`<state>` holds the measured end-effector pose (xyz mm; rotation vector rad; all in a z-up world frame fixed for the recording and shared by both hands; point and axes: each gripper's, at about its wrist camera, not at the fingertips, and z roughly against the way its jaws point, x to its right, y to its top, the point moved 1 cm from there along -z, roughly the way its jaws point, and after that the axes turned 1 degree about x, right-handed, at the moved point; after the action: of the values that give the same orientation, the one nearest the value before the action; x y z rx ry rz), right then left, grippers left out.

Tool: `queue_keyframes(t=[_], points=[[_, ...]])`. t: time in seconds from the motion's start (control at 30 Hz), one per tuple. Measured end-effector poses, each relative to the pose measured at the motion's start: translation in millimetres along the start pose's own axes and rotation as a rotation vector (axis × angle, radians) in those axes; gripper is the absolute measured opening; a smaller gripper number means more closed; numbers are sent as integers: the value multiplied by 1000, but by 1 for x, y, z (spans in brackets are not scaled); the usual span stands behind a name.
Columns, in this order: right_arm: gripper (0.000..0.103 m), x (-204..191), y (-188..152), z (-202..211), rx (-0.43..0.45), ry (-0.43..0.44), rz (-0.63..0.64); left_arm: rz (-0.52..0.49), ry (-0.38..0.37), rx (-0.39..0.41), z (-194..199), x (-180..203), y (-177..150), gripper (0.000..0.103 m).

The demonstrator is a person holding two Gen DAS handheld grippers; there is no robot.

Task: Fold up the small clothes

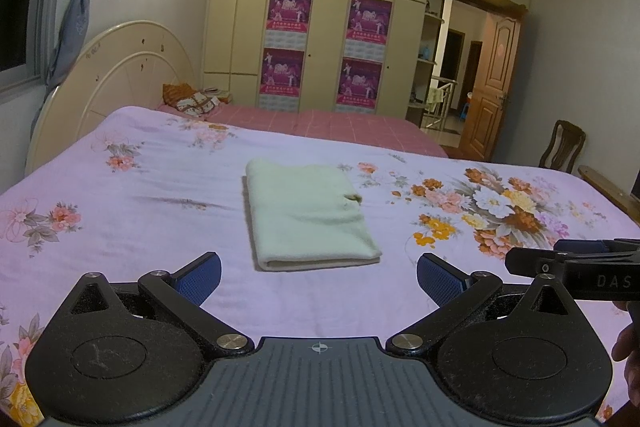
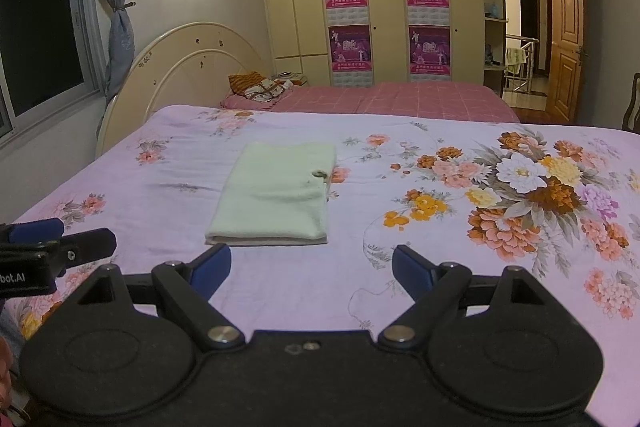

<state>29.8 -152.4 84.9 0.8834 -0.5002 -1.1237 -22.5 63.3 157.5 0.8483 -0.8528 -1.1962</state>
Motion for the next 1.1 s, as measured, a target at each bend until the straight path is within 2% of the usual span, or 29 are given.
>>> queue_keyframes(t=[1.1], points=[[87,-1,-2,1,6,0,-9,-18,13,20,-1,-2,4,103]])
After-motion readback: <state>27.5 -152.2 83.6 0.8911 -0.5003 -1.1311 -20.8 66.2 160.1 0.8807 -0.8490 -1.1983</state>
